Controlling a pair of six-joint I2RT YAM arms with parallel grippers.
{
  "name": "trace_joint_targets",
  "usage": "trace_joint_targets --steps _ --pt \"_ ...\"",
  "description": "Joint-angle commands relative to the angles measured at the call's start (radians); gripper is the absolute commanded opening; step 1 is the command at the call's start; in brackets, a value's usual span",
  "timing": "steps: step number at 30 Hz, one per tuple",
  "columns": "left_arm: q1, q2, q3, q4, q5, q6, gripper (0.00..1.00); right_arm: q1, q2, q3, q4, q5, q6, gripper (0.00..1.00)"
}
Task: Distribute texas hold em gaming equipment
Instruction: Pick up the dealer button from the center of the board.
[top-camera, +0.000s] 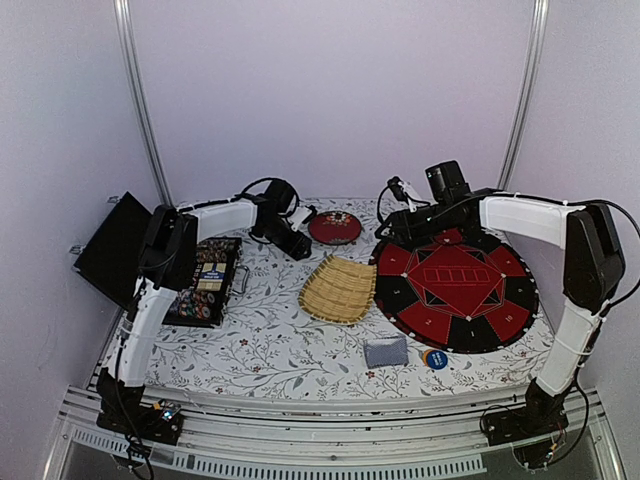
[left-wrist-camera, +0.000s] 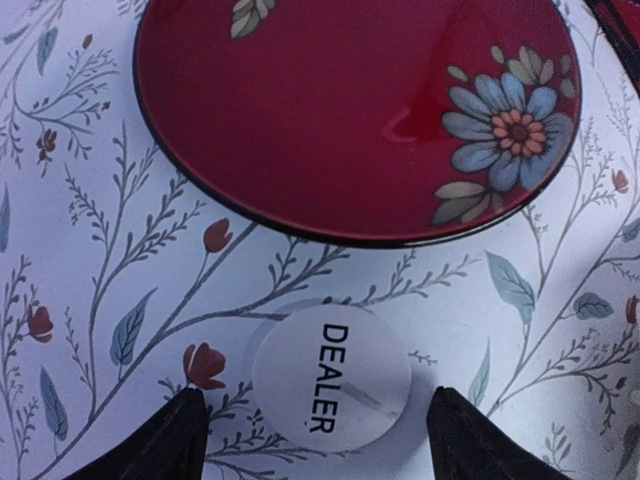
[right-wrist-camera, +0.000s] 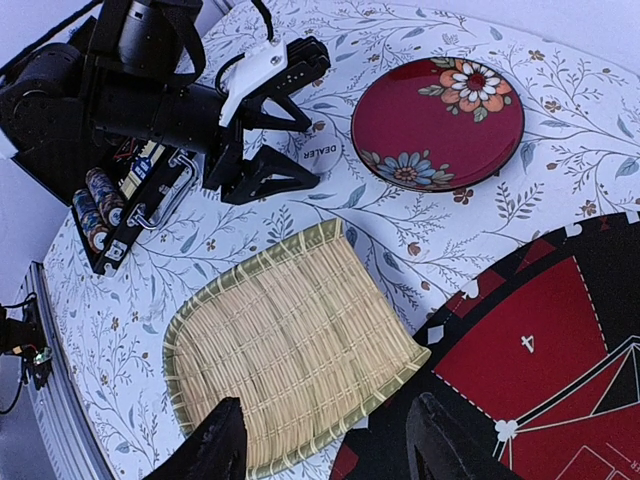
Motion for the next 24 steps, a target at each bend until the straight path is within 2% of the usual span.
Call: trace_joint_targets --steps 1,5,10,16,24 --pt "-0.027 0.083 0.052 -0.085 -0.016 -0.004 0.77 0.002 -0.033 -0.015 0.022 0.007 0.013 0.57" --pt "-0.043 0.125 0.109 -0.122 -0.026 -0.007 0.71 0.001 -0.037 -0.016 0.021 0.01 0.016 0.57" --pt "-0.044 0.124 0.091 -0.156 -0.06 -0.015 0.62 0.002 -0.049 -0.026 0.025 0.013 0.016 0.57" --pt "-0.041 0.099 0.082 -0.221 -0.056 -0.002 0.6 0.002 -0.047 -0.022 0.025 0.006 0.016 0.57" --pt "-0.038 0.102 0.074 -0.281 -0.072 0.031 0.39 0.002 -0.051 -0.031 0.027 0.013 0.017 0.57"
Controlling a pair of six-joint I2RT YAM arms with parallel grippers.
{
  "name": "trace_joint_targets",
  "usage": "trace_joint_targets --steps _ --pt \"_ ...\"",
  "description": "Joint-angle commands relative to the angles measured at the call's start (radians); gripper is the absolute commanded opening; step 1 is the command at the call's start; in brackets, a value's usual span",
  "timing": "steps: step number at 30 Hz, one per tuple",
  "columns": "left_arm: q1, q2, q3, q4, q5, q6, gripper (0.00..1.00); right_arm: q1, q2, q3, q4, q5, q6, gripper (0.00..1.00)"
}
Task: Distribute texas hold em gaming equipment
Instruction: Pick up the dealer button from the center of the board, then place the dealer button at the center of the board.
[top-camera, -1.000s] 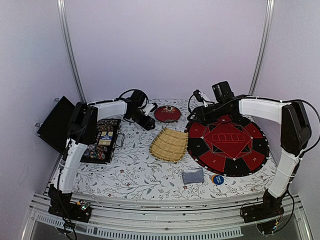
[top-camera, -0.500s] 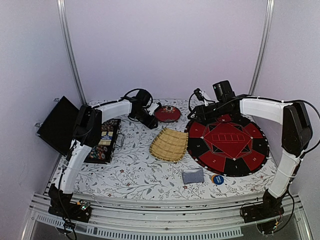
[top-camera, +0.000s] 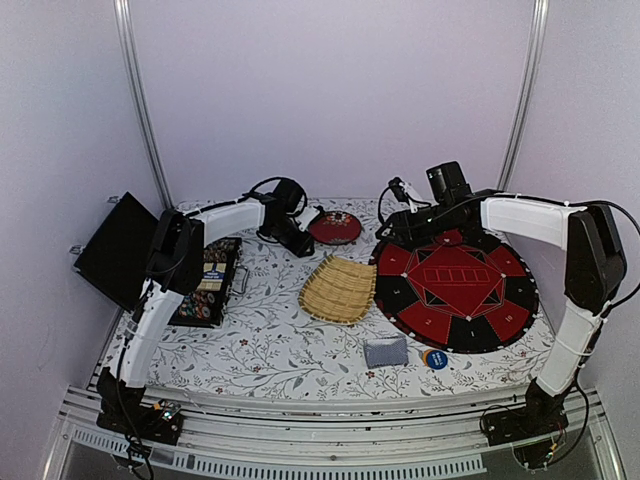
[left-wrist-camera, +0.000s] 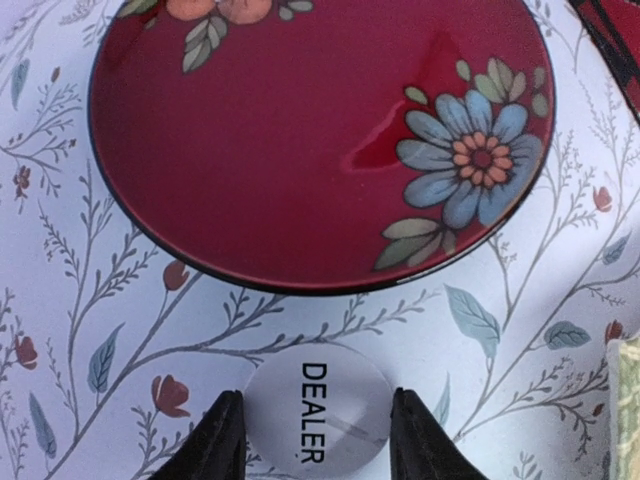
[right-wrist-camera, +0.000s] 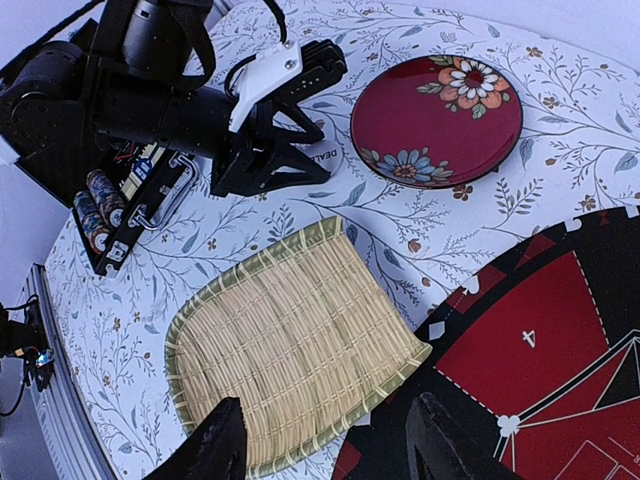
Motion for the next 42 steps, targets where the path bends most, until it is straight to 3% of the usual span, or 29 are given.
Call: trace_joint_targets --steps 1,7,15,21,28,34,37,42 --pt "-0.005 0.035 -0.059 -0.188 -0.044 0.025 0.38 0.002 -0.041 -0.018 0.022 0.01 0.006 0.57" --pt "-0.002 -0.061 -0.213 -0.179 -0.06 0.019 0.35 0.002 -0.046 -0.014 0.017 0.006 0.004 0.57" --pt "-0.043 -0.349 -0.726 -0.105 0.009 -0.092 0.33 0.003 -0.058 -0.013 -0.004 -0.009 0.001 0.57" --pt "-0.207 -0.576 -1.131 -0.075 0.039 -0.27 0.35 0.003 -0.101 -0.031 -0.029 -0.025 -0.004 0.57" --pt "-0.428 -0.71 -1.234 -0.096 0.075 -0.408 0.35 0.009 -0.16 -0.051 -0.019 -0.033 0.002 0.57" --pt "-0.538 -0.755 -1.24 -0.088 0.149 -0.426 0.36 0.017 -0.202 -0.074 -0.022 -0.034 0.002 0.57" --pt "-0.583 -0.749 -1.217 -0.079 0.141 -0.408 0.41 0.02 -0.221 -0.088 -0.02 -0.032 0.001 0.57" --pt "-0.608 -0.735 -1.136 -0.159 0.062 -0.39 0.66 0.025 -0.248 -0.104 -0.02 -0.031 0.002 0.57"
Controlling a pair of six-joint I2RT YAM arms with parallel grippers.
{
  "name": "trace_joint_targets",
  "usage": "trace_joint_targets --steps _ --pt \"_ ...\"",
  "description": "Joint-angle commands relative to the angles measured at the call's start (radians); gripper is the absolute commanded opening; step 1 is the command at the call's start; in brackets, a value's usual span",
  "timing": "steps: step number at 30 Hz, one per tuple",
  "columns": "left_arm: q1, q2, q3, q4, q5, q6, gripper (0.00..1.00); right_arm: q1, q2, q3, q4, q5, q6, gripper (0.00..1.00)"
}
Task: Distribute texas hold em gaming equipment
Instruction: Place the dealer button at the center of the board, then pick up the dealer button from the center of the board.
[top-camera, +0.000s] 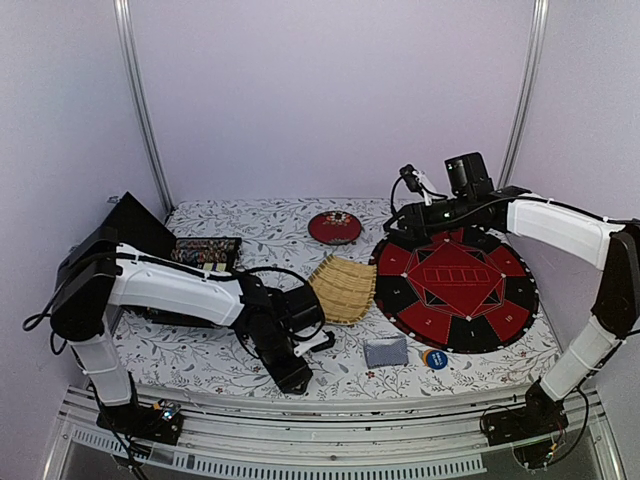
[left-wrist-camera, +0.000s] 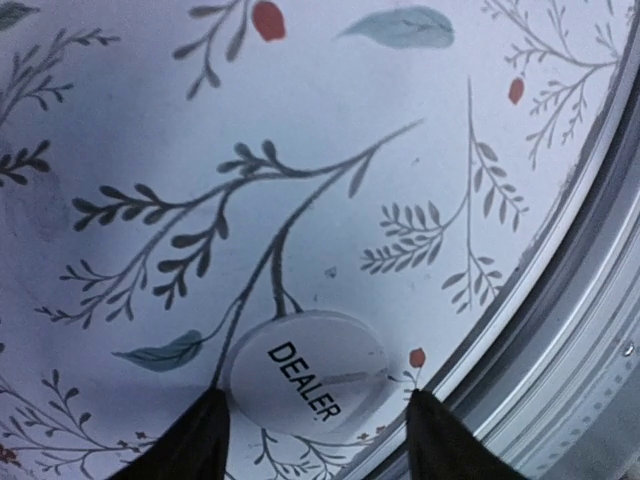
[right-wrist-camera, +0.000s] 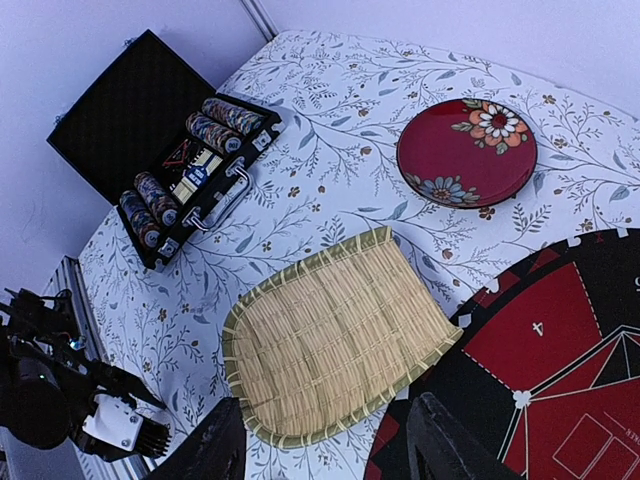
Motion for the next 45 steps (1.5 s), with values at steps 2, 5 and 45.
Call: trace_joint_targets --steps 2,5,45 --pt "-0.026 0.053 0.041 -0.156 -0.058 0.008 0.76 0.012 -0.058 -0.033 0.01 -0.005 0.004 0.58" --pt "-0.03 0.064 0.088 -0.17 -0.072 0.009 0.86 0.013 -0.069 -0.044 0.014 -0.007 0.007 0.58" --pt "-0.119 0.143 0.057 -0.033 -0.201 0.102 0.4 0.02 -0.09 -0.073 0.018 0.0 0.01 0.58"
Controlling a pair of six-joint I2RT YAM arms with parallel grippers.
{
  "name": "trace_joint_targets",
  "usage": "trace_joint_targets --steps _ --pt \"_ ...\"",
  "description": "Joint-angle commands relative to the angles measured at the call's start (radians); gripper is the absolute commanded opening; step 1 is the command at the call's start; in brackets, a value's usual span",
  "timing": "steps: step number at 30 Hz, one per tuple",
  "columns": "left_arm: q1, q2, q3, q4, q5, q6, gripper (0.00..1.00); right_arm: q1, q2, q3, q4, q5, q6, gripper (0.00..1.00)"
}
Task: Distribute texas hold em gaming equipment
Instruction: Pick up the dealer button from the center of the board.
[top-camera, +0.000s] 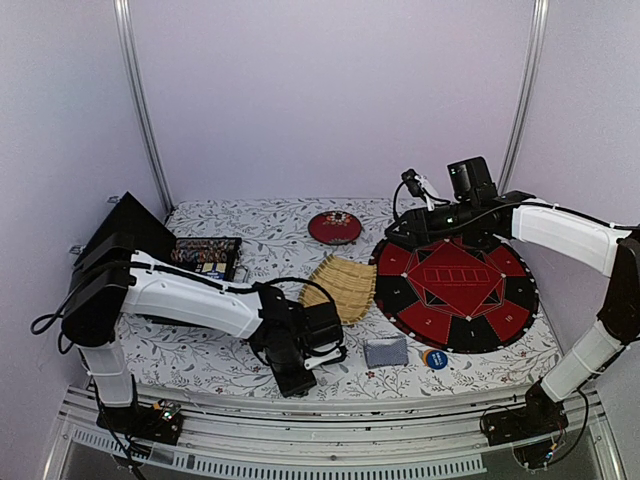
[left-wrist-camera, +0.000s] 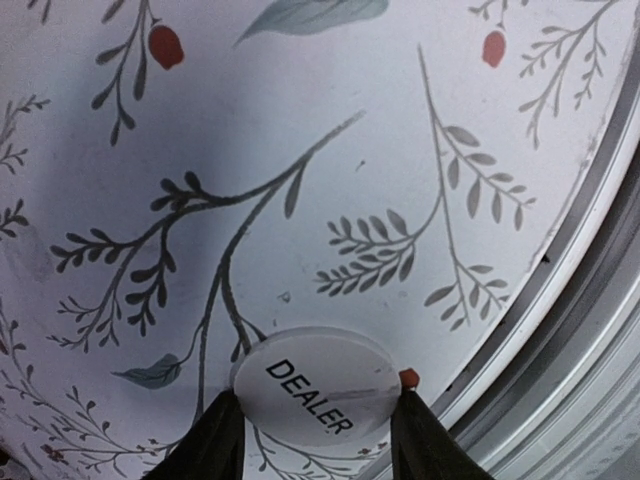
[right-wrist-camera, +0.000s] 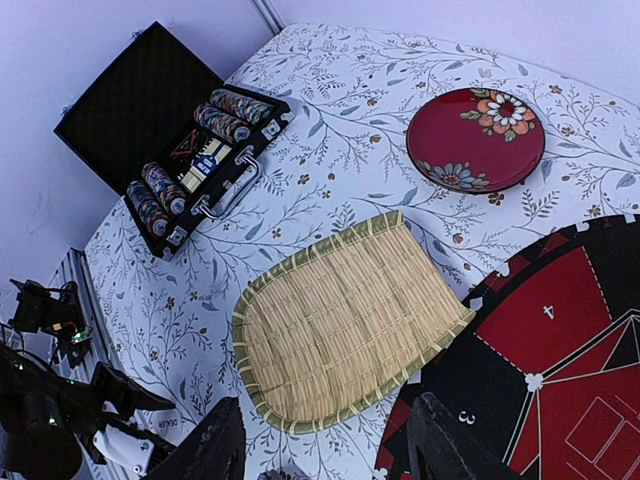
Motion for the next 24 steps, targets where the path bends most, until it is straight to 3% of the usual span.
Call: trace_joint_targets --steps 1,11,24 --pt "-0.01 0.057 -0.053 0.054 -0.032 0.006 0.37 0.007 -0.034 -0.012 0.015 0.002 0.003 0.58" --pt "-0.008 -0.07 -0.062 0.119 -0.099 0.03 0.34 0.022 -0.03 -0.034 -0.006 0.006 0.019 0.58" --pt "-0.006 -0.167 -0.05 0.124 -0.119 0.071 0.34 0.058 -0.02 -0.102 -0.032 -0.107 0.149 0.57"
